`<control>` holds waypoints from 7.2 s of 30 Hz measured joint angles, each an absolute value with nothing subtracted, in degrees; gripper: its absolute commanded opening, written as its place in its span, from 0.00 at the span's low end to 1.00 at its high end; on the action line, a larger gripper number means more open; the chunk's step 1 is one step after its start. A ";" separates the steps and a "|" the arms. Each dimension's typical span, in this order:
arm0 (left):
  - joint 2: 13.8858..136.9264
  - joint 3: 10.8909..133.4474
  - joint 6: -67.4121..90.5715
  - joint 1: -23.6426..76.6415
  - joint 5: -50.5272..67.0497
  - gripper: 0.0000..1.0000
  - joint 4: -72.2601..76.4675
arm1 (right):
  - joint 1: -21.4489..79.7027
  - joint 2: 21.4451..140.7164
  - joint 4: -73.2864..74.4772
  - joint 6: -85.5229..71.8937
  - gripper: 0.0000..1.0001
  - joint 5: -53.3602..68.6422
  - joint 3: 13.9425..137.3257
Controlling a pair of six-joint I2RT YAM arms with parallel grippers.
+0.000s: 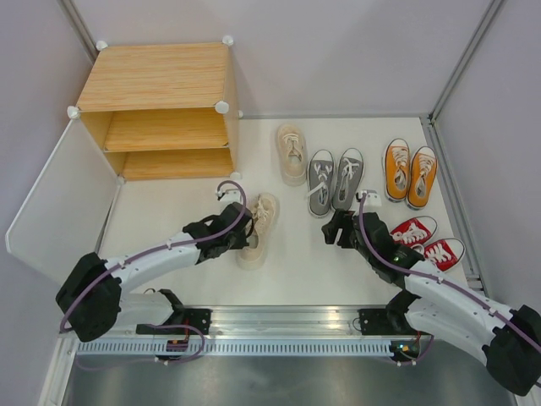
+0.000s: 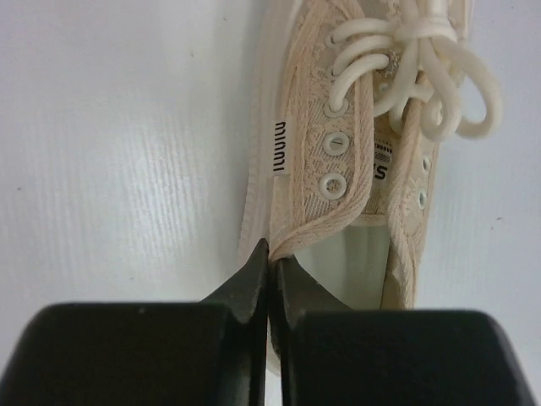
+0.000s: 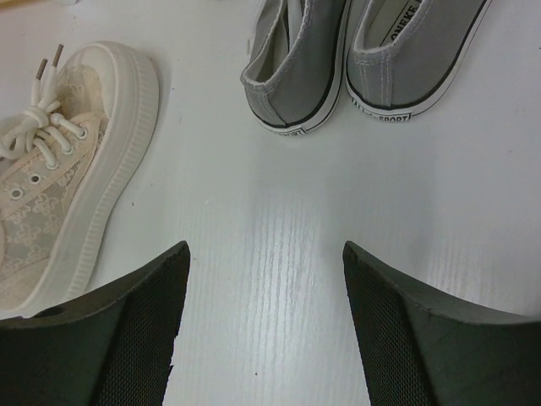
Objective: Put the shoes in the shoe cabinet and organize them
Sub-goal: Adjust the shoe at the center of the board, then pick up the shoe from the center of the board, then place the shoe in the shoe cabinet.
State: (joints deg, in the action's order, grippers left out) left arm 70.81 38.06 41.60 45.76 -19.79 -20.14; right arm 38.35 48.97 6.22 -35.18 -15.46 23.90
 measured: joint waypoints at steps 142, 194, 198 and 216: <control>83.22 78.85 0.36 -8.73 -20.27 0.02 -34.15 | 36.73 53.87 -2.57 -34.06 0.78 -9.08 18.98; 103.35 94.26 -6.92 -14.11 -16.25 0.51 -25.39 | 36.73 53.36 -2.46 -34.04 0.78 -8.32 18.98; 103.35 94.26 -6.92 -14.13 -16.23 0.81 -25.39 | 36.73 53.45 -2.46 -34.04 0.78 -8.14 18.98; 103.37 94.59 -6.72 -14.11 -16.45 1.00 -24.82 | 36.73 53.45 -2.59 -34.04 0.78 -7.33 18.98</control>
State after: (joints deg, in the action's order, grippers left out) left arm 103.37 94.59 -6.72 -14.11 -16.45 -24.82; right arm 36.73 53.45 -2.59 -34.04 -7.33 18.98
